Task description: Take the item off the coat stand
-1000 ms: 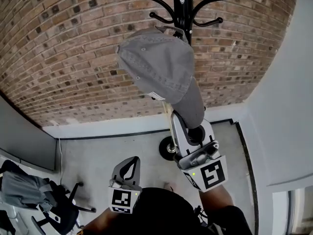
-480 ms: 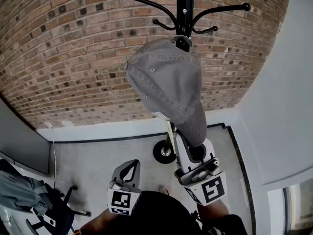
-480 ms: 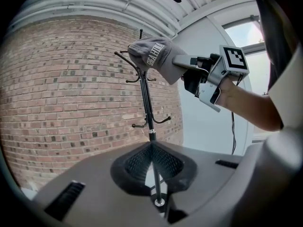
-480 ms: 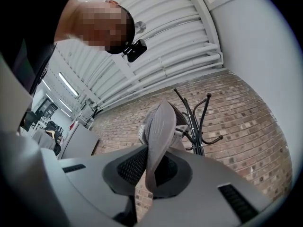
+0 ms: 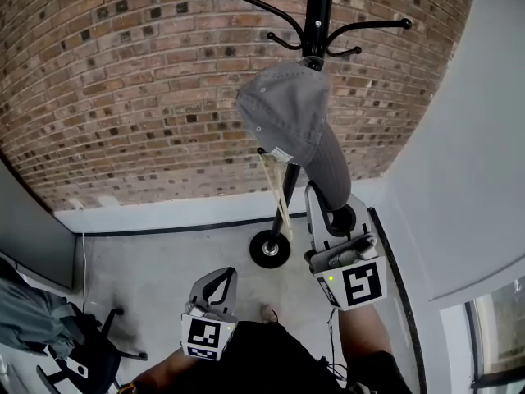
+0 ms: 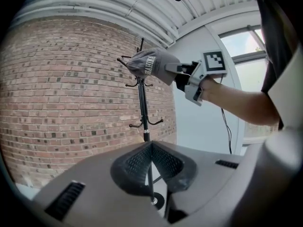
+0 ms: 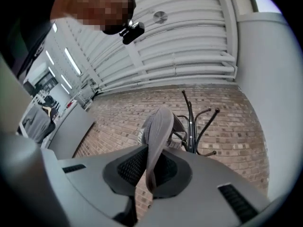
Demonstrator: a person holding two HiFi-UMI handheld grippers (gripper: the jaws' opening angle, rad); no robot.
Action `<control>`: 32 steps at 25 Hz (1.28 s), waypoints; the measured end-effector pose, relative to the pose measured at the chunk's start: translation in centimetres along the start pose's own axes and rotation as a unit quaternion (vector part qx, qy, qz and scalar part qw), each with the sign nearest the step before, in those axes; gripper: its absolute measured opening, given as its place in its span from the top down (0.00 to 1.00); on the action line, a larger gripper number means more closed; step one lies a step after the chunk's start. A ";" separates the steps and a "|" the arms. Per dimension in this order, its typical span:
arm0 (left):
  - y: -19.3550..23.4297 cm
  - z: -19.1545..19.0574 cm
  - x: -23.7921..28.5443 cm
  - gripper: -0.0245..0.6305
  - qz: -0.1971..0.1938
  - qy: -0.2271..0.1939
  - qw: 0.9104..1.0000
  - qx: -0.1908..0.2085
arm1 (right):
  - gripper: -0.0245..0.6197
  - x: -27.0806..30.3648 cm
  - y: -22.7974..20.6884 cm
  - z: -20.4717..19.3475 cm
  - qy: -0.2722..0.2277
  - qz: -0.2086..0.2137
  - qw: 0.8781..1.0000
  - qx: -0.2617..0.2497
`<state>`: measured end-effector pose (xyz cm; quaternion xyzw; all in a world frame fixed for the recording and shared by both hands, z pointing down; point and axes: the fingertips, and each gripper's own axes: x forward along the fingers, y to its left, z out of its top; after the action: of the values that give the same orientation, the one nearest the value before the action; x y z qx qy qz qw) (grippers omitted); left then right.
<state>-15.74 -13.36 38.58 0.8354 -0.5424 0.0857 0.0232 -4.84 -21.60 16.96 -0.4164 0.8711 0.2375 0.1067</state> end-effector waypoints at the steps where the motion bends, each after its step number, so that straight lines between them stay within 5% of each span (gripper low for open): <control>1: -0.4 -0.1 -0.7 0.90 -0.006 0.001 1.000 -0.002 | 0.91 0.8 0.0 0.9 0.003 0.003 1.000 -0.020; 9: -2.2 -0.2 -5.5 0.90 -0.034 -0.012 0.999 -0.014 | 0.91 0.6 5.7 5.7 0.016 0.041 0.999 -0.028; 15: -1.4 -1.6 -8.9 0.90 -0.022 -0.026 0.999 -0.035 | 0.91 -4.2 11.8 1.1 0.090 0.033 0.993 0.072; 22: -1.6 -4.5 -11.3 0.90 0.001 -0.007 0.998 -0.058 | 0.91 -13.2 16.5 -5.8 0.207 -0.013 0.966 0.153; 32: -13.1 -4.6 -10.5 0.90 -0.064 0.013 0.997 -0.047 | 0.91 -27.4 15.2 -7.2 0.251 -0.070 0.943 0.206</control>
<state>-8.56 2.11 42.06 0.8650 -0.4913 0.0694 0.0746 0.72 1.51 38.62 -0.4914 0.8682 -0.0673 -0.0155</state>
